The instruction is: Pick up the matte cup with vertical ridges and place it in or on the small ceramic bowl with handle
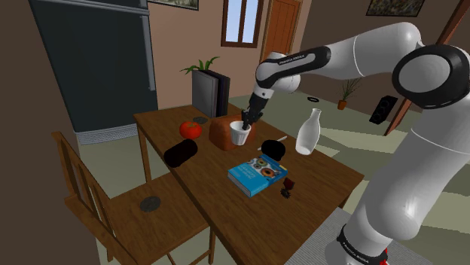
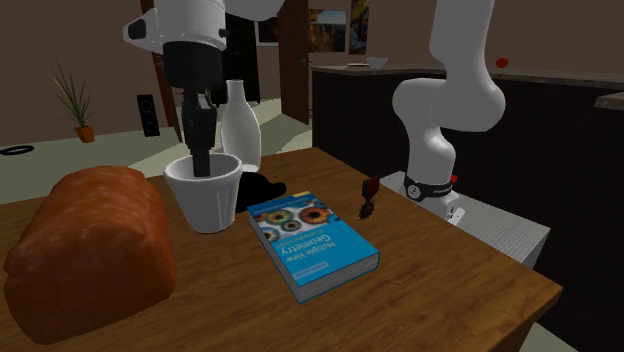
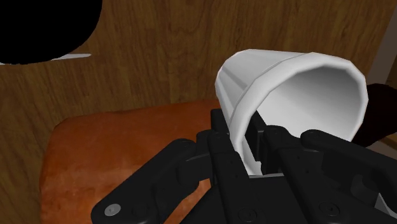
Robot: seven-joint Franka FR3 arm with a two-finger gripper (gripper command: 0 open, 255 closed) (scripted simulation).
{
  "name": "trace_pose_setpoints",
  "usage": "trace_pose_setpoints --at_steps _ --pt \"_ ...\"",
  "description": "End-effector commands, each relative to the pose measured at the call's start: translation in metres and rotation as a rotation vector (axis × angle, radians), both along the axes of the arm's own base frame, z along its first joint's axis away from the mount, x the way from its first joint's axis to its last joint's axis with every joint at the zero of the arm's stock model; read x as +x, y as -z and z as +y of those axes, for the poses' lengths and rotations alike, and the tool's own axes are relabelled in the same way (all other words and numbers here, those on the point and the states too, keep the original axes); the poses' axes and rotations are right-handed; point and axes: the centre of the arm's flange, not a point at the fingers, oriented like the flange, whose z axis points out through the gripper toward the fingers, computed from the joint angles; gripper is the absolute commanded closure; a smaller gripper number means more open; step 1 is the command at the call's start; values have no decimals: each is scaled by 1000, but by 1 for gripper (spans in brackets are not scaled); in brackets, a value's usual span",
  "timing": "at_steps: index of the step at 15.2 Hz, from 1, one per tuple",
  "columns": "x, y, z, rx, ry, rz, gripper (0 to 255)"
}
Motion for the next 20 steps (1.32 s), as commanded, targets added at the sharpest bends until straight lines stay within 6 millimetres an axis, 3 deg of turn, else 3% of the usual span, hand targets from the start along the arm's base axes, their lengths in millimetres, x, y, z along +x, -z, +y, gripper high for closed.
trace_pose_setpoints --at_steps 1,10,20 --pt "0 -10 0 0 0 0 255" --pt "0 -56 0 0 0 0 255" --pt "-74 -78 -107 0 0 0 255"
